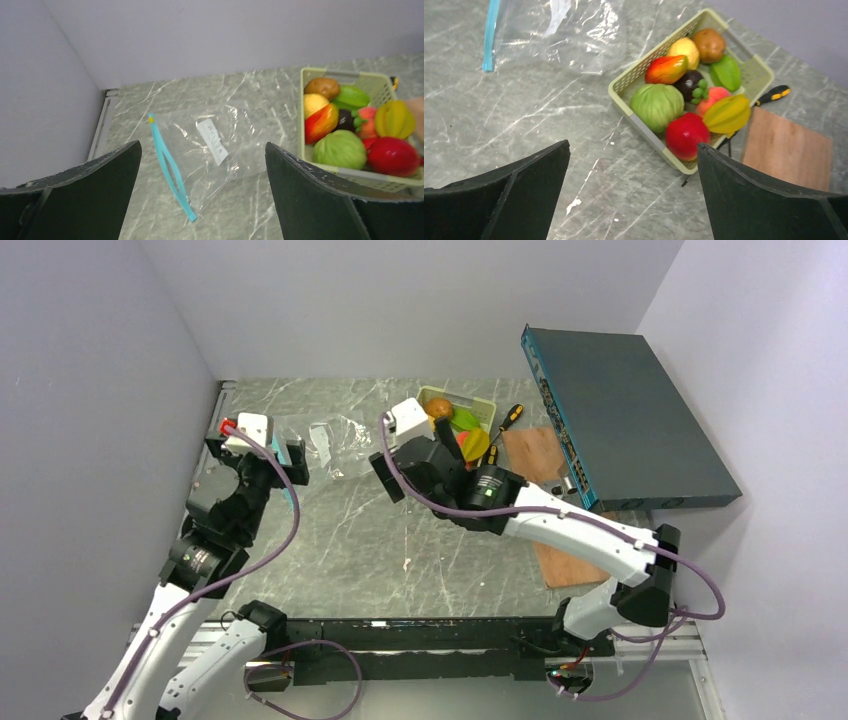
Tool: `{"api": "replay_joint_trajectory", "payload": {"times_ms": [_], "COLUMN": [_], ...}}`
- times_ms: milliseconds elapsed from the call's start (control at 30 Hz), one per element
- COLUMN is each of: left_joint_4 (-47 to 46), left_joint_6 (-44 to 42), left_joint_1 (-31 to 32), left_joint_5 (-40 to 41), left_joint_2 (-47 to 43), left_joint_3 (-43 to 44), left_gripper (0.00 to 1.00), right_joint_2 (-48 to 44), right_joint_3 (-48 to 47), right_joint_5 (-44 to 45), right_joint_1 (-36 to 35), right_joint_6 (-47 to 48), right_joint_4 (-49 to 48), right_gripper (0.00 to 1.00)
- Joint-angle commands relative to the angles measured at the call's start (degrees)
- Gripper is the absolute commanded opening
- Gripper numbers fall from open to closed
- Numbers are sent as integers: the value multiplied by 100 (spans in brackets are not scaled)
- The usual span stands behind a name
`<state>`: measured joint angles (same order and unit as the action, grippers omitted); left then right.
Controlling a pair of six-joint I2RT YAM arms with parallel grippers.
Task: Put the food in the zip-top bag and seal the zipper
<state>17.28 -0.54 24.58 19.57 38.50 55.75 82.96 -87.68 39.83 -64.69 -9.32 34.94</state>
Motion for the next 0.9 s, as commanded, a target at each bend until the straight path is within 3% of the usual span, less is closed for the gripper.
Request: {"api": "replay_joint_trajectory", "payload": {"times_ms": [0, 100, 267, 333, 500, 767, 867], "left_joint_4": [-874, -1033, -442, -265, -279, -751, -783], "left_joint_6": [-564, -748, 118, 554, 1488, 2324, 2418], "left_joint_1": [12, 5, -386, -811, -2303, -3866, -4189], "left_joint_5": [412, 807, 764, 215, -2058, -4020, -4572], "left_joint_2": [-315, -252, 771, 1277, 2301, 3755, 4416], "left_joint_3": [-572, -919, -666, -480, -208, -32, 151], "left_gripper": [100, 100, 100, 100, 100, 100, 92], "right_joint_2": [293, 353, 219, 127, -76, -37, 45], "right_joint_3": [357, 618, 943, 1060, 1241, 1003, 853], "right_joint_5": [-921, -1423, -1695, -1684, -1771, -2003, -2447], "right_joint_1": [193, 408, 460, 466, 483, 489, 492], "right_joint_6": [-49, -419, -796, -891, -1077, -1364, -1295], "right_joint_4": [-1011, -1510, -2061, -2087, -1932, -1256, -1054], "right_gripper": [99, 99, 99, 100, 100, 100, 100]}}
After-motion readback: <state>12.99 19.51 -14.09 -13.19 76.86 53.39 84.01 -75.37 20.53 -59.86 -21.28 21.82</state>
